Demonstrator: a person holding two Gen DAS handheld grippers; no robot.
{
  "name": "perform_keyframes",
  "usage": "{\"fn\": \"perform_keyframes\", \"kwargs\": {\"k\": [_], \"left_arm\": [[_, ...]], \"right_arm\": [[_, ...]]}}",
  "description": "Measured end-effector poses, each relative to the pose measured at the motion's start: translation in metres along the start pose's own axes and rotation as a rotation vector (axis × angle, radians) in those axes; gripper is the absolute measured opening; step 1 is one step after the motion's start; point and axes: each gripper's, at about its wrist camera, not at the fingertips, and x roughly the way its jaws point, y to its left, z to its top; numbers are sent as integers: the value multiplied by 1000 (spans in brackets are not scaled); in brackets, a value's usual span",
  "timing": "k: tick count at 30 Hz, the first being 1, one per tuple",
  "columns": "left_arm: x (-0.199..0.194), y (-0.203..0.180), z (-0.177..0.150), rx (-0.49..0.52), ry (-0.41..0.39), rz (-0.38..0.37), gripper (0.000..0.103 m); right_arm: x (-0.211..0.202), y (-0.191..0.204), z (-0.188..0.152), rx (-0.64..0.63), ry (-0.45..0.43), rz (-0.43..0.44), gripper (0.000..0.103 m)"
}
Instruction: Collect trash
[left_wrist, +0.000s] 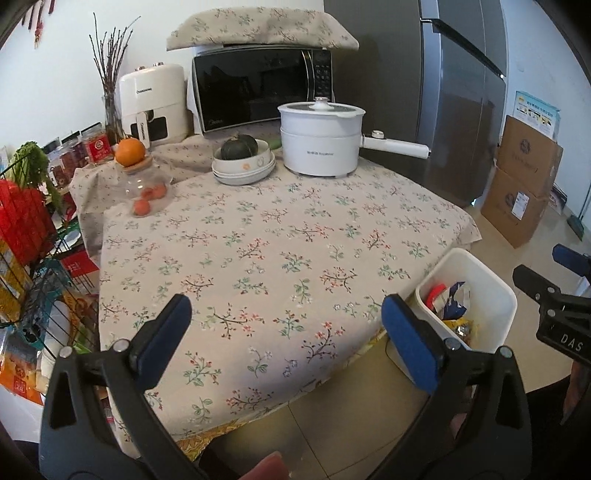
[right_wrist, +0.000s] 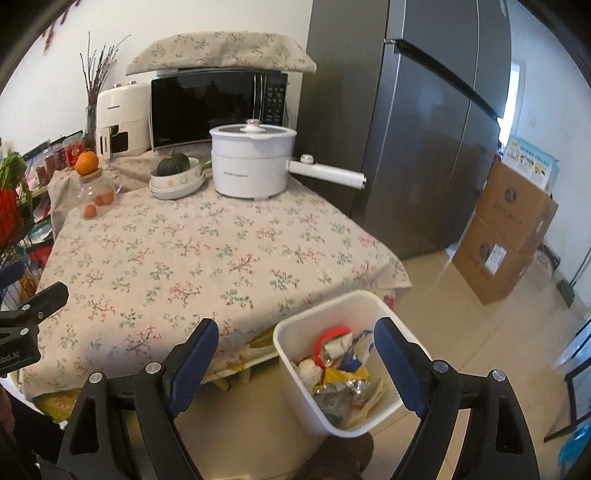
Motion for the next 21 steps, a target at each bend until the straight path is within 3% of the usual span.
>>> {"fn": "perform_keyframes", "kwargs": {"k": [21], "left_arm": [[-5, -4, -1, -18, -22, -9, 102]], "right_arm": [[0, -3, -2, 25, -7, -3, 88]]}}
